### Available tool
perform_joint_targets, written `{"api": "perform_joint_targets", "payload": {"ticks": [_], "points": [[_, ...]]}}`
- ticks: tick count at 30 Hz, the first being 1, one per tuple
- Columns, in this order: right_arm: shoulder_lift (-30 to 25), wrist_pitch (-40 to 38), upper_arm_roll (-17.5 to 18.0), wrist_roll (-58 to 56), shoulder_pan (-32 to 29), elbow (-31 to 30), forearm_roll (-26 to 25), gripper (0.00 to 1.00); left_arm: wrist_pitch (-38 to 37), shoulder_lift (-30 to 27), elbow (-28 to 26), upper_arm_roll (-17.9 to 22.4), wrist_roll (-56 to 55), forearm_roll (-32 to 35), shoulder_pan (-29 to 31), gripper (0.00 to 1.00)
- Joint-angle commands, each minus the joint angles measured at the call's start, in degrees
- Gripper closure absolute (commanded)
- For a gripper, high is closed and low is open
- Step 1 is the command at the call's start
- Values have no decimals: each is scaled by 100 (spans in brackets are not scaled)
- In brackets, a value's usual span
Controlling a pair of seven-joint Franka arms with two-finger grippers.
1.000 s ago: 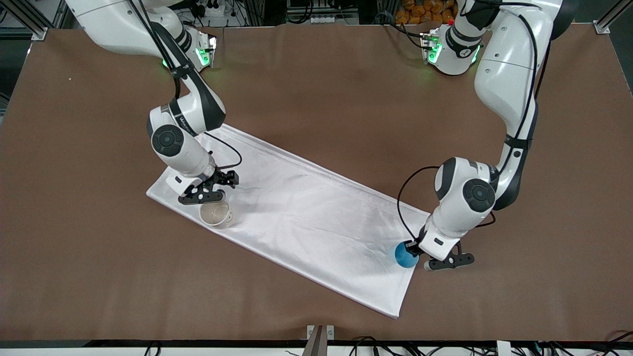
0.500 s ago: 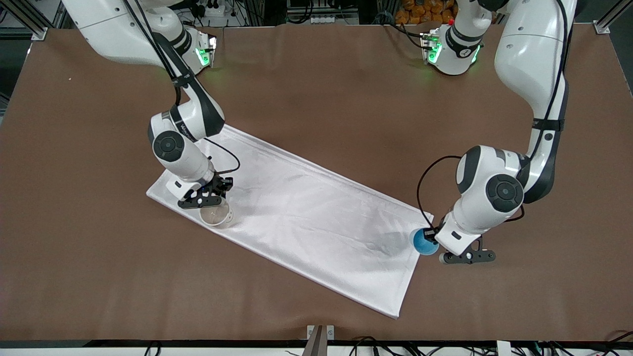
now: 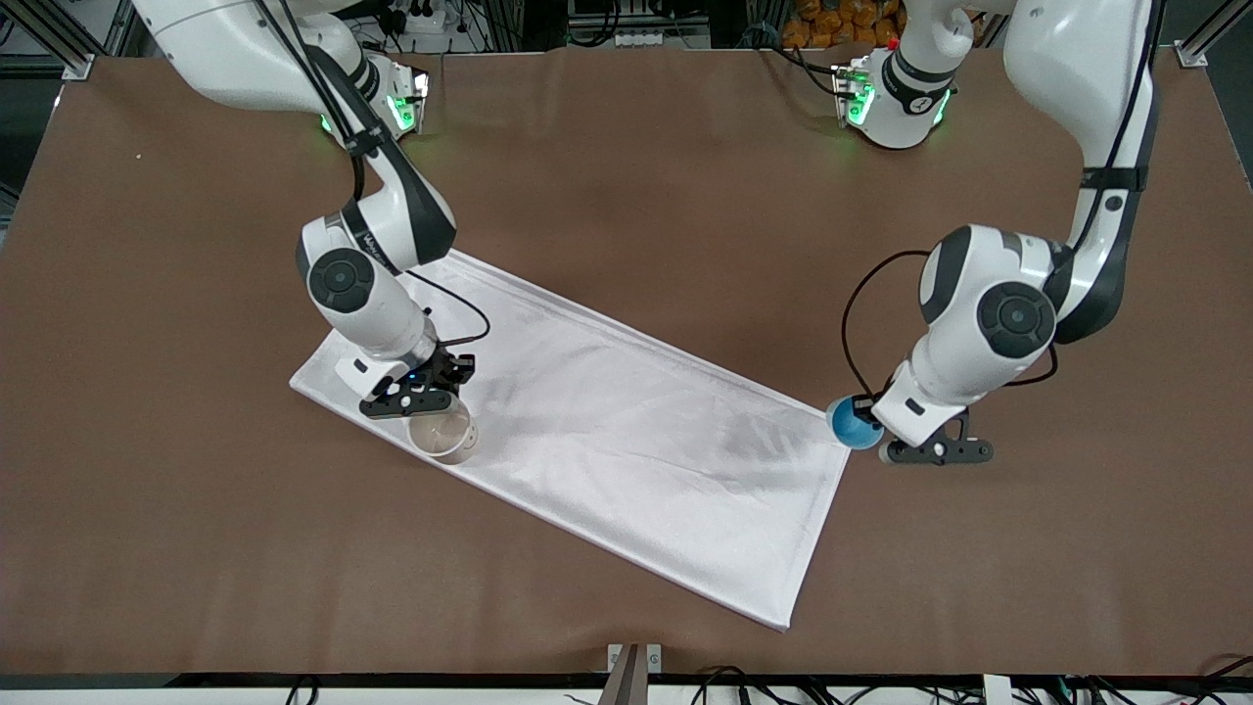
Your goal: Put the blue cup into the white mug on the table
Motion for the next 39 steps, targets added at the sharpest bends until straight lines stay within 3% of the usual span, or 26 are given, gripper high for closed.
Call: {"api": "perform_joint_targets", "payload": {"ticks": [1,11,17,26,39], "points": [[-30,-477,301,929,431,565,-146,100,48,-612,-800,-34,60,144,-5,100],[233,-477,372,1861,1652,1110,-163,100,48,-1245,-1495,-43,516,144,144,100],[769,-495,354,2538,2522,1742,-225,100,39,-1307,-1574,-43,886,144,276,100],[1411,-495,319,3127,3410,2200,-541,100,39,-1298,-1574,-43,895,144,303,100],[2228,-433,214,3207,3973,2736,-647,100,39,-1307,-1609,-43,895,144,303,100]]}}
